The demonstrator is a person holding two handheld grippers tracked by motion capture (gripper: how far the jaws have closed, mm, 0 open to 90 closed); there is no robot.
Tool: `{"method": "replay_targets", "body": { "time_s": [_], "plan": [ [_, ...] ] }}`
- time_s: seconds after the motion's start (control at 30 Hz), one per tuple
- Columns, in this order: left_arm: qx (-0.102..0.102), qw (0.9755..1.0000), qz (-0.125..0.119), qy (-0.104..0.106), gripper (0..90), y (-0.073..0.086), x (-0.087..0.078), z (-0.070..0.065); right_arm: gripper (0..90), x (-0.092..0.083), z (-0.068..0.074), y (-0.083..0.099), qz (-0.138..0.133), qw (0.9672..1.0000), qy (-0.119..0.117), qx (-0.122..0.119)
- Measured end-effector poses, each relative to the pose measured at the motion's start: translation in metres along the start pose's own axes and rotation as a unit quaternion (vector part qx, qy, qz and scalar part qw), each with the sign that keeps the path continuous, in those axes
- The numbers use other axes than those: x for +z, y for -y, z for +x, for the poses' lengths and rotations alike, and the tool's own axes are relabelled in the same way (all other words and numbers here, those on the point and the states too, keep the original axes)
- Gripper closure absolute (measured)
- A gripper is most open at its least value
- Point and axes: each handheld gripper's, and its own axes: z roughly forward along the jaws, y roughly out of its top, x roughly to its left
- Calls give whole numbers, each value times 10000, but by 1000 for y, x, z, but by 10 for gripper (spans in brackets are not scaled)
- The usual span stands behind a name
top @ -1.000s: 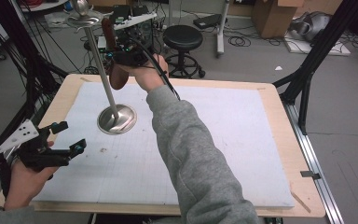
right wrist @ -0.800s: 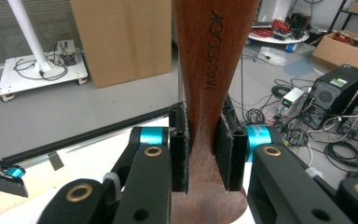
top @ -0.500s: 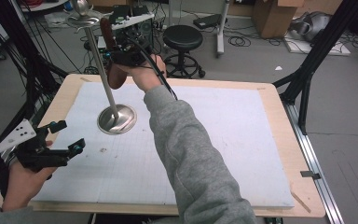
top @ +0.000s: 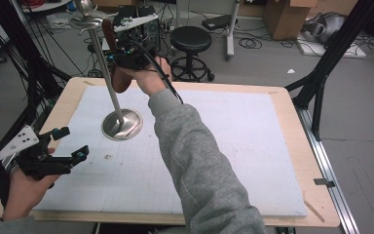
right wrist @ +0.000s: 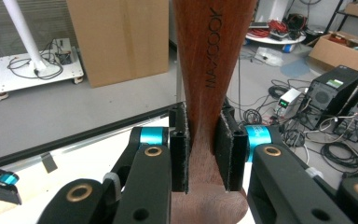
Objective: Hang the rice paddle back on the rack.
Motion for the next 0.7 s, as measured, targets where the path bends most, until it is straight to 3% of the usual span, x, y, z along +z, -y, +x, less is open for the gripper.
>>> {"method": "replay_targets", "body": {
  "time_s": [0.7],
  "plan": [
    [7,9998,168,46,25,6,8,-3,761,7,-2,5,-67,9998,-145,73]
  ]
}}
